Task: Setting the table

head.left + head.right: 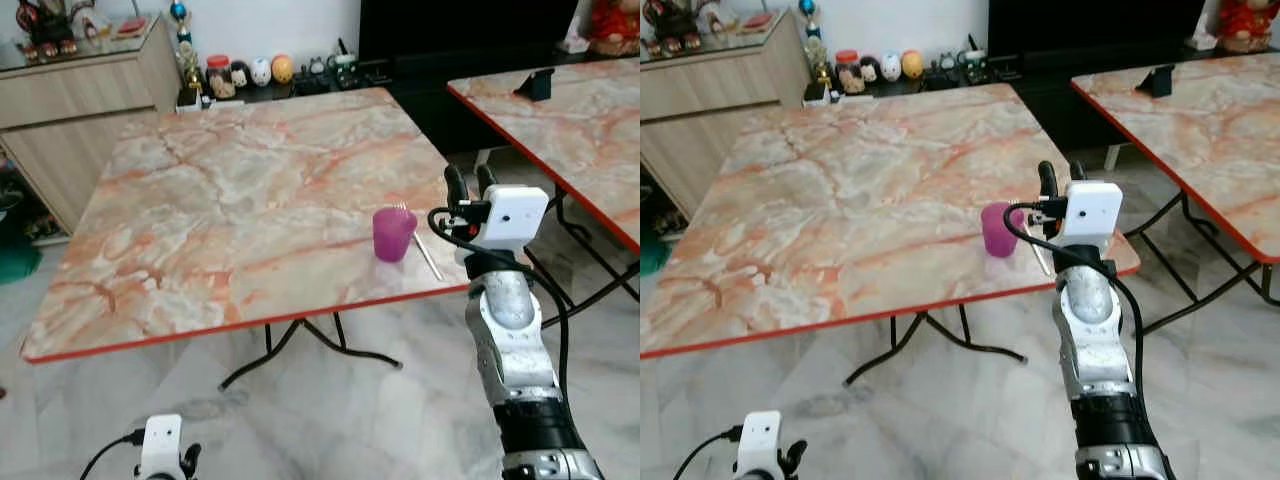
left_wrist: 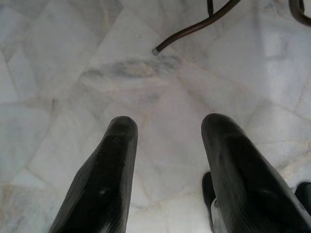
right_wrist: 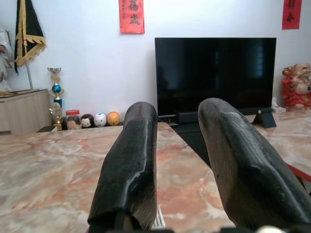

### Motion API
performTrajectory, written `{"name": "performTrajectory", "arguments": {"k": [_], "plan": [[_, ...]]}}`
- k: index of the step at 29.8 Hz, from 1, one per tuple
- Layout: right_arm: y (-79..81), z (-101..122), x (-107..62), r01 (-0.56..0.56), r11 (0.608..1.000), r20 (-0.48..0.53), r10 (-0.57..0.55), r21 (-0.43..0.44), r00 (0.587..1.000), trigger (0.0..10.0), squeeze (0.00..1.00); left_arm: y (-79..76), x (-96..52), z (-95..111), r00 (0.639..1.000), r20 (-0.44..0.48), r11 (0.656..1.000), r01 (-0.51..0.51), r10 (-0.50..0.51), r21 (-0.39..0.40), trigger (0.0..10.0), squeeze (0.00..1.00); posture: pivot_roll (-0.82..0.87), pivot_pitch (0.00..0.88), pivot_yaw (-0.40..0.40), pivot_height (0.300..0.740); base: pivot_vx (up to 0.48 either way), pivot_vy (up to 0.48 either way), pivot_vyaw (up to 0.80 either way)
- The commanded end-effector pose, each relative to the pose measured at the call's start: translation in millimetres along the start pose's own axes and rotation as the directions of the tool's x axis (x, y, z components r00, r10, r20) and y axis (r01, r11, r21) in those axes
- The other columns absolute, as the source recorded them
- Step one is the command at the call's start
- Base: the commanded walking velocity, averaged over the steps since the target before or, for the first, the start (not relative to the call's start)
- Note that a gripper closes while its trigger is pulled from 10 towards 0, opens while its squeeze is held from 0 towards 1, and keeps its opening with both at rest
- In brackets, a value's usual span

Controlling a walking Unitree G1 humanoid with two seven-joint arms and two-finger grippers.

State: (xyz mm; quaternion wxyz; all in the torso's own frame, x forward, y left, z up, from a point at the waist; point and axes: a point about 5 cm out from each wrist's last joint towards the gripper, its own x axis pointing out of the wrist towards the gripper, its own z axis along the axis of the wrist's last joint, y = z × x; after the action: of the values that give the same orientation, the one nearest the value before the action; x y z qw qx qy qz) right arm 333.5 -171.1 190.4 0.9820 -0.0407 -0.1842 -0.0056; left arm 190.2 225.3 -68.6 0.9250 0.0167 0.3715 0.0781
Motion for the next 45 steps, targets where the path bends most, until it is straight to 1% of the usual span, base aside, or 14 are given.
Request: {"name": "performTrajectory", "arguments": {"k": [1, 14, 18, 22, 24, 25, 26, 27, 32, 36, 37, 38, 42, 45], "plan": [[-0.4, 3.5, 0.5, 0.006, 1.000, 0.010, -0.006, 0.009, 1.000, 10.0, 0.00, 1.7, -0.1, 0.4, 1.000, 0.003, 1.000, -0.007, 0.007, 0.009, 10.0, 0.00, -0.07, 0.000, 0.069, 0.714, 0.255, 0.000, 0.00], [-0.3, 3.9, 0.4, 0.006, 1.000, 0.011, -0.006, 0.009, 1.000, 10.0, 0.00, 4.2, -1.0, -1.9, 1.000, -0.004, 1.000, -0.009, 0.010, 0.010, 10.0, 0.00, -0.07, 0.000, 0.068, 0.714, 0.287, 0.000, 0.00], [-1.9, 2.4, -2.5, 0.012, 1.000, 0.000, -0.012, -0.001, 1.000, 10.0, 0.00, 4.8, -1.5, -3.6, 1.000, -0.009, 1.000, -0.015, 0.015, 0.009, 10.0, 0.00, -0.07, 0.000, 0.067, 0.714, 0.000, 0.000, 0.00], [-7.7, -3.0, -8.9, 0.029, 0.999, -0.039, -0.030, -0.022, 0.999, 10.0, 0.00, 4.3, -1.7, -4.7, 1.000, -0.015, 1.000, -0.016, 0.016, 0.010, 10.0, 0.00, -0.07, 0.000, 0.066, 0.714, 0.000, 0.000, 0.00], [-15.3, -7.0, -13.7, 0.062, 0.998, -0.070, -0.062, -0.010, 0.996, 10.0, 0.00, 3.5, -1.8, -5.2, 1.000, -0.018, 1.000, -0.015, 0.016, 0.012, 10.0, 0.00, -0.08, 0.000, 0.067, 0.714, 0.000, 0.000, 0.00], [-19.4, -8.9, -15.6, 0.077, 0.997, -0.082, -0.078, -0.004, 0.994, 10.0, 0.09, 3.3, -1.8, -5.4, 1.000, -0.019, 1.000, -0.015, 0.015, 0.012, 10.0, 0.00, -0.08, 0.000, 0.067, 0.714, 0.000, 0.000, 0.00], [-21.5, -9.5, -16.5, 0.086, 0.996, -0.087, -0.086, -0.001, 0.993, 10.0, 0.83, 3.1, -1.8, -5.5, 1.000, -0.019, 1.000, -0.015, 0.015, 0.012, 10.0, 0.00, -0.08, 0.000, 0.067, 0.714, 0.000, 0.000, 0.00], [-24.5, -9.8, -17.5, 0.098, 0.995, -0.091, -0.098, -0.001, 0.991, 10.0, 1.00, 2.8, -1.8, -5.6, 1.000, -0.020, 1.000, -0.014, 0.014, 0.013, 10.0, 0.00, -0.08, 0.000, 0.067, 0.714, 0.000, 0.000, 0.00], [-45.2, -14.4, -18.6, 0.164, 0.986, -0.142, -0.165, -0.015, 0.976, 10.0, 1.00, 1.1, -1.5, -5.3, 1.000, -0.020, 1.000, -0.011, 0.011, 0.014, 10.0, 0.00, -0.08, 0.000, 0.066, 0.714, 0.000, 0.000, 0.00], [-53.5, -16.5, -16.1, 0.172, 0.983, -0.178, -0.179, -0.058, 0.968, 10.0, 1.00, 0.6, -1.3, -4.8, 1.000, -0.019, 1.000, -0.012, 0.012, 0.014, 10.0, 0.00, -0.09, 0.000, 0.066, 0.714, 0.000, 0.000, 0.00], [-58.3, -22.5, -15.3, 0.172, 0.981, -0.232, -0.189, -0.092, 0.954, 10.0, 1.00, -0.1, -1.1, -4.4, 1.000, -0.018, 1.000, -0.011, 0.011, 0.014, 10.0, 0.00, -0.08, 0.000, 0.065, 0.714, 0.000, 0.000, 0.00], [-59.9, -24.4, -15.2, 0.173, 0.979, -0.249, -0.194, -0.105, 0.949, 10.0, 1.00, -0.4, -1.0, -4.2, 1.000, -0.017, 1.000, -0.011, 0.011, 0.014, 10.0, 0.00, -0.08, 0.000, 0.065, 0.714, 0.000, 0.000, 0.00], [-75.0, -37.6, -13.6, 0.259, 0.960, -0.355, -0.280, -0.107, 0.892, 10.0, 1.00, -1.5, -0.2, -1.8, 1.000, -0.009, 1.000, -0.011, 0.011, 0.013, 10.0, 0.00, -0.08, 0.000, 0.067, 0.714, 0.000, 0.000, 0.00], [-75.4, -44.2, -11.1, 0.247, 0.963, -0.398, -0.268, -0.105, 0.877, 10.0, 1.00, -0.8, -0.2, -1.5, 1.000, -0.008, 1.000, -0.012, 0.012, 0.014, 10.0, 0.00, -0.09, 0.000, 0.070, 0.714, 0.000, 0.000, 0.00]]}}
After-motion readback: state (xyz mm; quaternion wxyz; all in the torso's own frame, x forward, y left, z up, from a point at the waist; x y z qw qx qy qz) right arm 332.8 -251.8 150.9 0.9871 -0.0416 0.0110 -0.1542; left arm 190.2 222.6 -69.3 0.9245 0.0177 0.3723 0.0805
